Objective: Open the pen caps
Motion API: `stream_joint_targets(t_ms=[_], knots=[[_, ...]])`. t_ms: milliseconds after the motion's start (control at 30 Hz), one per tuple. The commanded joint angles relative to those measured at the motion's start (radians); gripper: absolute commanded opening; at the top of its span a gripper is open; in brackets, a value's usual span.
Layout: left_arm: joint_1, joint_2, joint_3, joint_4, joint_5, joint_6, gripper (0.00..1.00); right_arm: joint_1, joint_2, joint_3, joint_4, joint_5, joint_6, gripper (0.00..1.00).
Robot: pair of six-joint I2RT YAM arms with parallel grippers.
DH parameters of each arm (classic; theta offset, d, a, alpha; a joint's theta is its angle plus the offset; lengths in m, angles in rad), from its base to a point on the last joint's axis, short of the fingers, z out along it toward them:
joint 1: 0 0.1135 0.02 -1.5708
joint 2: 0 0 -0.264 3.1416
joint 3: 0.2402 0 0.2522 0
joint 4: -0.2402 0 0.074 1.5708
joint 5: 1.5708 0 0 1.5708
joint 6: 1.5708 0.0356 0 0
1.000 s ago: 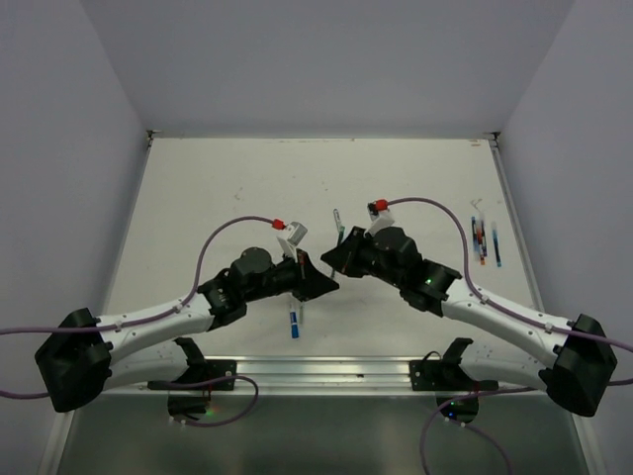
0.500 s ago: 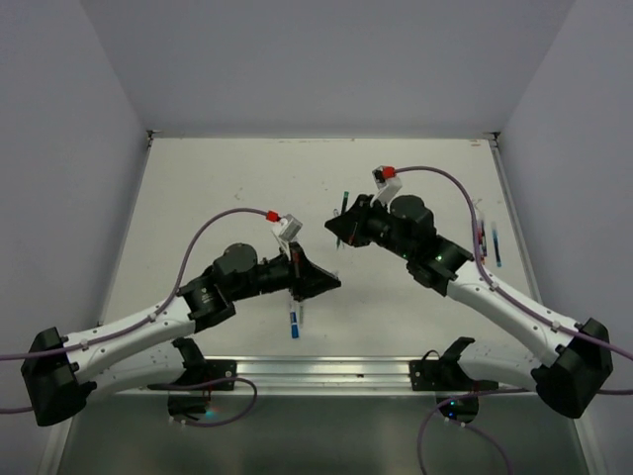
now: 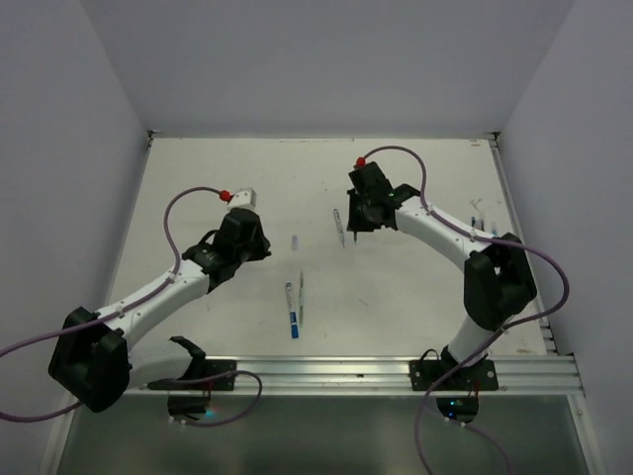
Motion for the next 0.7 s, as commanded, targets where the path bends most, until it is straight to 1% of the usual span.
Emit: stream_joint_targets(t_ms=[0, 100, 233, 367, 433, 667], knots=[[0.005, 0.067, 0.029, 0.059, -0.076, 0.052, 0.00, -0.059, 0.058, 0.096, -0.041, -0.049, -0.067, 0.00], [0.008, 0.188, 0.051, 0.084, -0.101, 0.053, 0.00, -0.094, 0.143, 0.136, -0.038, -0.089, -0.102, 0.00], [0.027, 0.291, 0.063, 0.124, -0.100, 0.055, 0.00, -0.109, 0.224, 0.185, -0.030, -0.099, -0.145, 0.00], [0.036, 0.343, 0.060, 0.194, -0.077, 0.070, 0.00, -0.123, 0.299, 0.219, -0.020, -0.099, -0.170, 0.00], [0.039, 0.368, 0.068, 0.216, -0.081, 0.079, 0.00, -0.125, 0.316, 0.225, -0.006, -0.147, -0.184, 0.00], [0.057, 0.446, 0.127, 0.231, -0.075, 0.099, 0.00, -0.126, 0.362, 0.231, 0.033, -0.150, -0.185, 0.00]])
